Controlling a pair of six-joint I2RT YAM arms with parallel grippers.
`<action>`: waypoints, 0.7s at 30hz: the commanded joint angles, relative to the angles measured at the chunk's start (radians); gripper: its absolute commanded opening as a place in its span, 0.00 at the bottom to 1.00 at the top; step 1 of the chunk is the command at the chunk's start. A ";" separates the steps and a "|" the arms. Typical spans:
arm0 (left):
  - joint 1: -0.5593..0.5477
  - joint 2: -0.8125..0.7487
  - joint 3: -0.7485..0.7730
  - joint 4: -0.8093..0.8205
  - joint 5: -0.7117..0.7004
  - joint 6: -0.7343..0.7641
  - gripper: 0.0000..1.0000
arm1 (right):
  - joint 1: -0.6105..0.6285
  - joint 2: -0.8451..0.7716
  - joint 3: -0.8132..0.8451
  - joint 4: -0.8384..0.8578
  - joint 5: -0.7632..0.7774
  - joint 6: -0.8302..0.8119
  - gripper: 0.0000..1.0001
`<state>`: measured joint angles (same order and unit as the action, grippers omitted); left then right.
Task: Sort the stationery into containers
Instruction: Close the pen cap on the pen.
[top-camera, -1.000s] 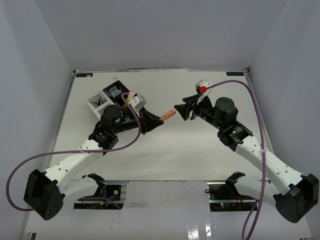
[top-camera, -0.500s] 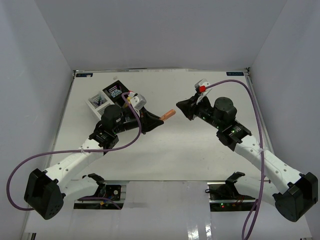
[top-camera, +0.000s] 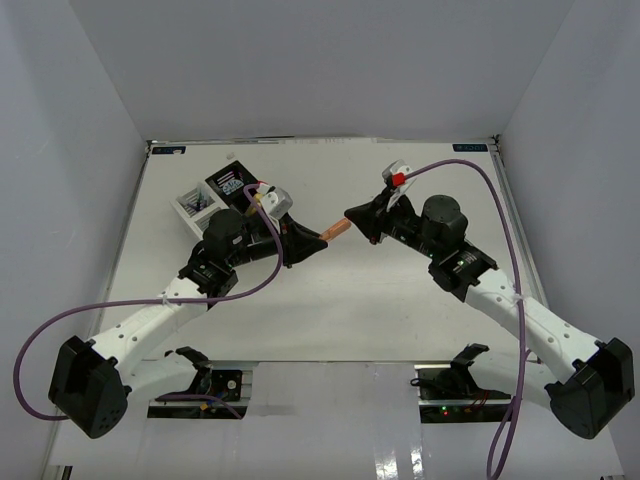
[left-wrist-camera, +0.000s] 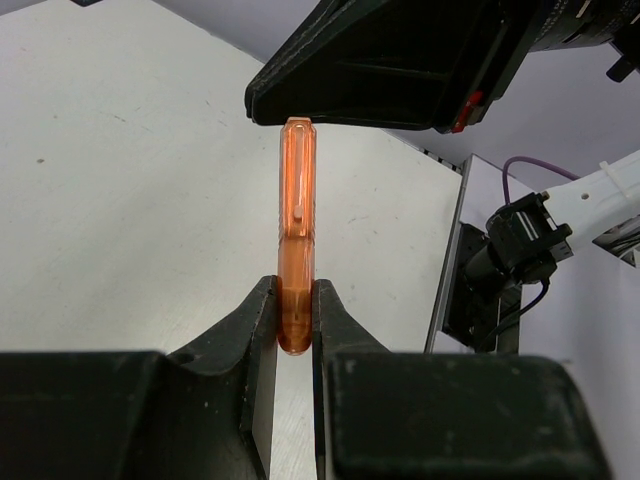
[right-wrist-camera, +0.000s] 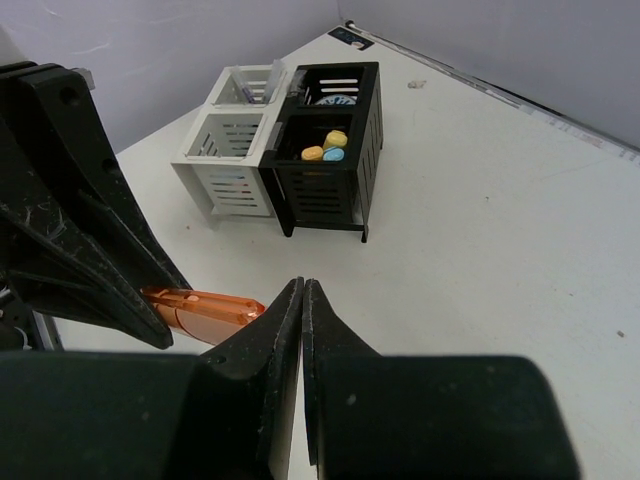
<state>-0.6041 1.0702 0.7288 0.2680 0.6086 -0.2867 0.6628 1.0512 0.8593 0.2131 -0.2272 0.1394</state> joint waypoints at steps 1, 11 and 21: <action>0.003 -0.001 0.024 0.011 -0.012 -0.017 0.00 | 0.020 0.010 -0.002 0.058 -0.008 0.012 0.08; 0.003 -0.001 0.006 0.046 -0.024 -0.058 0.00 | 0.070 0.033 -0.017 0.085 0.022 0.031 0.08; 0.003 -0.004 -0.037 0.140 -0.058 -0.118 0.00 | 0.164 0.073 -0.026 0.098 0.094 0.077 0.08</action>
<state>-0.6041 1.0733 0.6926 0.2890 0.5903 -0.3752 0.7662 1.1038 0.8532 0.2810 -0.1009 0.1722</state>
